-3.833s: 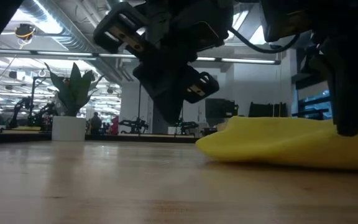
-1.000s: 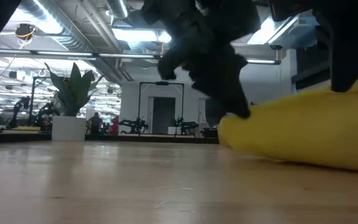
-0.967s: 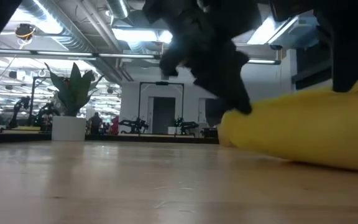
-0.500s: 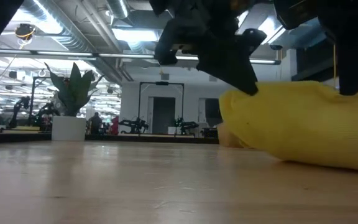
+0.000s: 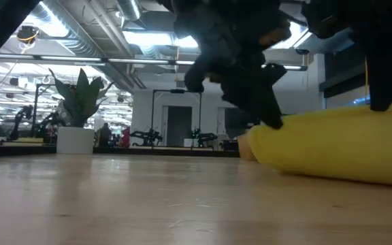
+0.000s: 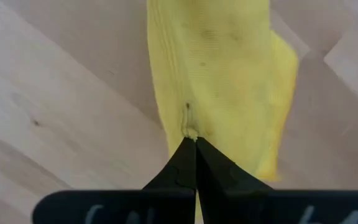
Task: Roll microfiber towels into tight, uniform cylinder then place into a basket
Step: Fold the yellow towel
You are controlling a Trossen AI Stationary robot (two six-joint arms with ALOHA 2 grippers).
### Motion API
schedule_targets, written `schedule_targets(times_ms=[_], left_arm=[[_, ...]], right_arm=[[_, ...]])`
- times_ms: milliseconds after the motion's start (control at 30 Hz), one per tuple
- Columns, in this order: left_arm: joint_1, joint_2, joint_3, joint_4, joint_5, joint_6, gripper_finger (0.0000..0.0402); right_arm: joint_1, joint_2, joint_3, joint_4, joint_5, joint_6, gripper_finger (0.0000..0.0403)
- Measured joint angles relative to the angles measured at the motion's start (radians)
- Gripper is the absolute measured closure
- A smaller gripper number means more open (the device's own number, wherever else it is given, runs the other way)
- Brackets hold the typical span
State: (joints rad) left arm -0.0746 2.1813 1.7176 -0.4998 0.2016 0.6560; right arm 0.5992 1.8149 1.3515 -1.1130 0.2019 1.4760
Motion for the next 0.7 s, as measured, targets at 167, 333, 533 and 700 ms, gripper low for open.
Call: schedule_targets(times_ms=[167, 333, 533, 700], left_arm=[[0.0, 0.02, 0.001, 0.023, 0.023, 0.001, 0.0402], [0.011, 0.026, 0.002, 0.025, 0.052, -0.017, 0.0401], [0.041, 0.026, 0.065, -0.048, 0.053, -0.066, 0.0401], [0.058, 0.026, 0.119, -0.074, 0.034, -0.09, 0.0401]], right_arm=[[-0.001, -0.001, -0.028, -0.036, 0.002, 0.093, 0.0403], [-0.001, 0.0, -0.053, -0.035, 0.0, 0.117, 0.0403], [-0.002, 0.0, -0.055, -0.068, 0.014, 0.117, 0.0403], [-0.012, 0.0, -0.055, -0.07, -0.002, 0.117, 0.0403]])
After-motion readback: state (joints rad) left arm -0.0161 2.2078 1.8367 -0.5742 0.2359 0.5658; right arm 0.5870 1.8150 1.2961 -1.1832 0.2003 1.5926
